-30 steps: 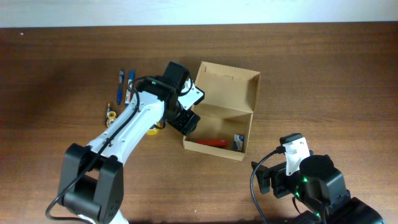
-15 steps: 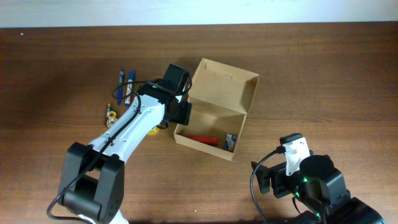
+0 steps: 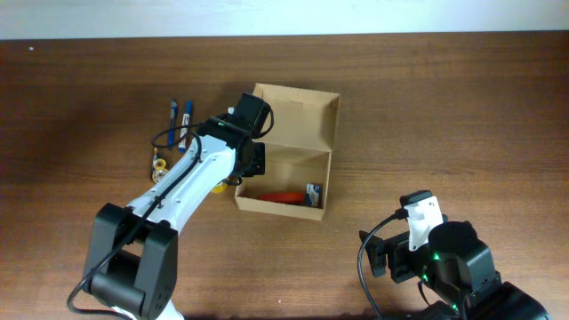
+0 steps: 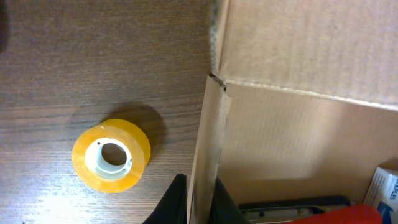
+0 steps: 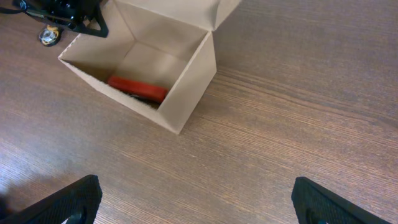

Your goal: Pack container

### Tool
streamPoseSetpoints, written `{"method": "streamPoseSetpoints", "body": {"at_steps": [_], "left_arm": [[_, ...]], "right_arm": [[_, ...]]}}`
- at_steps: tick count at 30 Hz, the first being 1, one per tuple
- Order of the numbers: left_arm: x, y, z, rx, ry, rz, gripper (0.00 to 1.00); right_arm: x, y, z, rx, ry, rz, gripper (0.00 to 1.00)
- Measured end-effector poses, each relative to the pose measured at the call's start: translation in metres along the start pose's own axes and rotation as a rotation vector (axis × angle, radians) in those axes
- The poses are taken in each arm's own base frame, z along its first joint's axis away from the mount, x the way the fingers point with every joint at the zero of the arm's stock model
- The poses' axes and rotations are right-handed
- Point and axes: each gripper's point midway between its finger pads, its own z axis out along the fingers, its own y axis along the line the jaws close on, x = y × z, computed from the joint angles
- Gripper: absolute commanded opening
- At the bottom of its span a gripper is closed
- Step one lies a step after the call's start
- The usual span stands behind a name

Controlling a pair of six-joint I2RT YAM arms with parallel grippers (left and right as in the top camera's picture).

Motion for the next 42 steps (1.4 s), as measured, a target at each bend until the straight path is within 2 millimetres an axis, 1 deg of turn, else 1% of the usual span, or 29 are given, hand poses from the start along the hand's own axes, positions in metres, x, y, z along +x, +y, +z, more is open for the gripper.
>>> {"method": "streamPoseSetpoints", "body": {"at_steps": [1,4,7,9,11,19,22,23,26,28,33,35,37,39,41,42], "left_arm": [[0.000,0.000,0.000,0.000,0.000,-0.013,0.05],[0.000,0.000,0.000,0.000,0.000,-0.069,0.04],[0.000,0.000,0.000,-0.001,-0.001,-0.106,0.06],[0.000,0.001,0.000,-0.004,-0.003,-0.114,0.08],[-0.003,0.000,0.000,-0.004,-0.013,-0.107,0.08],[-0.017,-0.003,-0.001,0.005,-0.072,0.042,0.08],[-0.019,-0.004,-0.001,0.006,-0.079,0.090,0.09],[-0.019,-0.004,-0.001,0.006,-0.082,0.106,0.15],[-0.020,-0.004,-0.001,0.005,-0.084,0.134,0.37],[-0.022,-0.005,-0.001,0.008,-0.094,0.145,0.44],[-0.024,-0.006,-0.003,0.011,-0.103,0.147,0.47],[-0.024,-0.004,-0.013,0.015,-0.116,0.148,0.57],[-0.026,-0.002,-0.035,0.028,-0.154,0.142,0.63],[-0.027,0.002,-0.066,0.045,-0.208,0.135,0.64],[-0.024,0.009,-0.091,0.045,-0.245,0.129,0.64],[-0.021,0.013,-0.100,0.037,-0.254,0.129,0.64]], "right_arm": [[0.000,0.000,0.000,0.000,0.000,0.000,0.99],[0.000,0.000,0.000,0.000,0.000,0.000,0.99],[0.000,0.000,0.000,0.000,0.000,-0.001,0.99],[0.000,0.000,0.000,0.000,0.000,-0.001,0.99],[0.000,0.000,0.000,0.000,0.000,0.000,0.99],[0.000,0.000,0.000,0.000,0.000,0.000,0.99],[0.000,0.000,0.000,0.000,0.000,-0.001,0.99],[0.000,0.000,0.000,0.000,0.000,0.000,0.99],[0.000,0.000,0.000,0.000,0.000,0.000,0.99],[0.000,0.000,0.000,0.000,0.000,-0.001,0.99],[0.000,0.000,0.000,0.000,0.000,0.000,0.99],[0.000,0.000,0.000,0.000,0.000,-0.001,0.99],[0.000,0.000,0.000,0.000,0.000,0.000,0.99],[0.000,0.000,0.000,0.000,0.000,0.000,0.99],[0.000,0.000,0.000,0.000,0.000,0.000,0.99],[0.000,0.000,0.000,0.000,0.000,-0.001,0.99]]}}
